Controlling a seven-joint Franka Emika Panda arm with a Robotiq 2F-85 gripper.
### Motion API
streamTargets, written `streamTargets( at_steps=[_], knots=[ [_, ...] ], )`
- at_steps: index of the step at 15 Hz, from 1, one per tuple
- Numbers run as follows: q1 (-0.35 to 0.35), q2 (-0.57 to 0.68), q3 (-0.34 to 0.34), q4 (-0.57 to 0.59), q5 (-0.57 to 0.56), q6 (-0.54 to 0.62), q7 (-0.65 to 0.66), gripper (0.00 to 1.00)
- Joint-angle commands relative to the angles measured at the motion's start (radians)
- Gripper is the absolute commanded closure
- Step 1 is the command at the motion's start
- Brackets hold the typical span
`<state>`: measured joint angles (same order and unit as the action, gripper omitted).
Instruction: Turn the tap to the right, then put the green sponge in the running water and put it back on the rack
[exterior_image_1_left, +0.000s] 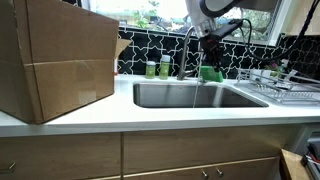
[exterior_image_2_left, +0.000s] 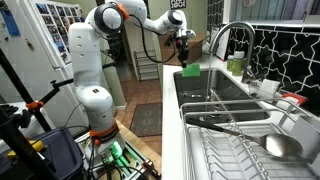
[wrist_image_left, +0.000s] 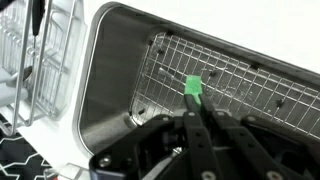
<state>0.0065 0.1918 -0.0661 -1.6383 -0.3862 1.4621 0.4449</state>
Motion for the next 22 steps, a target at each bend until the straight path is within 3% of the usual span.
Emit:
streamTargets(
  at_steps=[1, 9, 11, 12, 17, 18, 22],
  knots=[
    [-0.021, -0.082, -0.014, -0.062, 0.08, -0.034, 0.059, 0.98],
    [-0.107, -0.292, -0.071, -0.228, 0.078, -0.013, 0.237, 0.98],
    [-0.138, -0.333, -0.085, -0.258, 0.062, 0.046, 0.296, 0.98],
    [-0.127, -0.261, -0.066, -0.18, 0.051, -0.008, 0.232, 0.92],
    [-0.15, -0.309, -0.074, -0.22, 0.052, 0.016, 0.272, 0.92],
    [-0.15, -0.309, -0.073, -0.222, 0.052, 0.018, 0.275, 0.98],
    [-0.209, -0.237, -0.139, -0.107, 0.145, 0.005, 0.291, 0.98]
  ],
)
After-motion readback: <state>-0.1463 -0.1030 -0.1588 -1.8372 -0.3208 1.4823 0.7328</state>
